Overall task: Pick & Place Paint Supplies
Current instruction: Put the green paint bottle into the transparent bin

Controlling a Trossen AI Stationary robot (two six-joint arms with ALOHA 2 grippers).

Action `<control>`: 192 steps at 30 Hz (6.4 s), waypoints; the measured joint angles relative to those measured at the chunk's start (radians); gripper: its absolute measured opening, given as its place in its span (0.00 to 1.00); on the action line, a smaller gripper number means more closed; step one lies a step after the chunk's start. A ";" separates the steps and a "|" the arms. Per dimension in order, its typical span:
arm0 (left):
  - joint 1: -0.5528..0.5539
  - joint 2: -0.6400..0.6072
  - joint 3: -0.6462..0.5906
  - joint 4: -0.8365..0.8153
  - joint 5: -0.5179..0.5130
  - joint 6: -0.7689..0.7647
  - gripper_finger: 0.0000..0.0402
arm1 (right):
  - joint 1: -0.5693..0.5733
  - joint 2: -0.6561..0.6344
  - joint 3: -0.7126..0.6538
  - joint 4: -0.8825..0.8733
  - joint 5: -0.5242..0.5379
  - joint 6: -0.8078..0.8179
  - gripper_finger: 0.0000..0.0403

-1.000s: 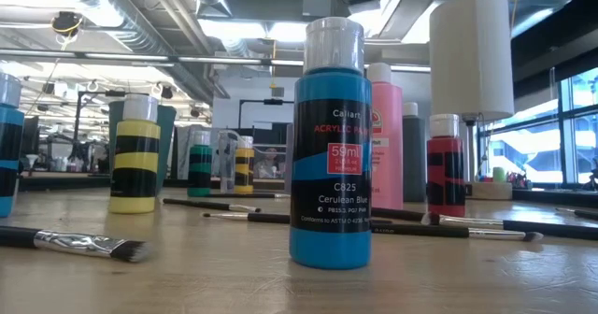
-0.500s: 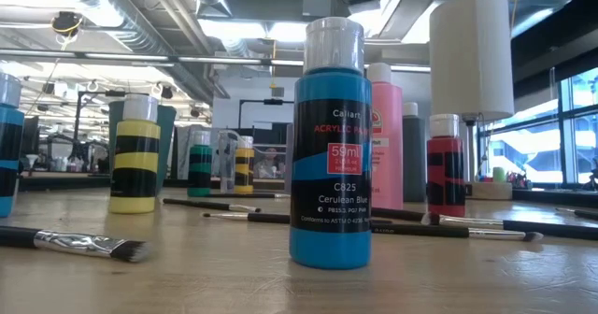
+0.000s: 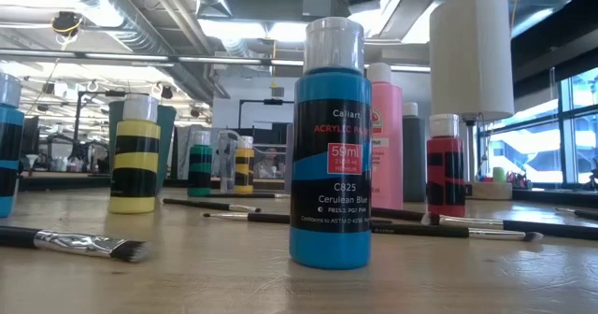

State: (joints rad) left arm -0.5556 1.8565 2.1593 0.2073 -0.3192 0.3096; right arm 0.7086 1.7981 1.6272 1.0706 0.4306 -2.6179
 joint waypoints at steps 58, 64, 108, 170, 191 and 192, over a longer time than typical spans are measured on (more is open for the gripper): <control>-0.031 0.000 0.000 -0.001 -0.032 0.028 0.35 | 0.002 -0.002 0.001 -0.027 0.010 0.026 0.55; -0.033 0.000 -0.001 -0.002 -0.037 0.036 0.35 | -0.002 -0.002 0.001 -0.034 -0.001 0.026 0.50; -0.031 0.000 -0.012 0.011 -0.060 0.068 0.35 | -0.015 0.000 0.000 -0.011 -0.092 -0.008 0.42; -0.031 0.006 -0.066 -0.041 -0.129 0.047 0.63 | -0.015 -0.003 0.002 -0.025 -0.008 0.089 0.30; -0.214 -0.039 -0.061 -0.111 -1.007 0.489 0.62 | -0.014 -0.003 0.002 0.155 0.167 0.466 0.30; -0.217 -0.039 -0.061 -0.151 -1.021 0.456 0.62 | -0.016 -0.003 0.002 0.180 0.189 0.475 0.30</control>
State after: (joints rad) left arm -0.7728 1.8172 2.0982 0.0565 -1.3402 0.7651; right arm 0.6929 1.7950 1.6291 1.2503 0.6198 -2.1434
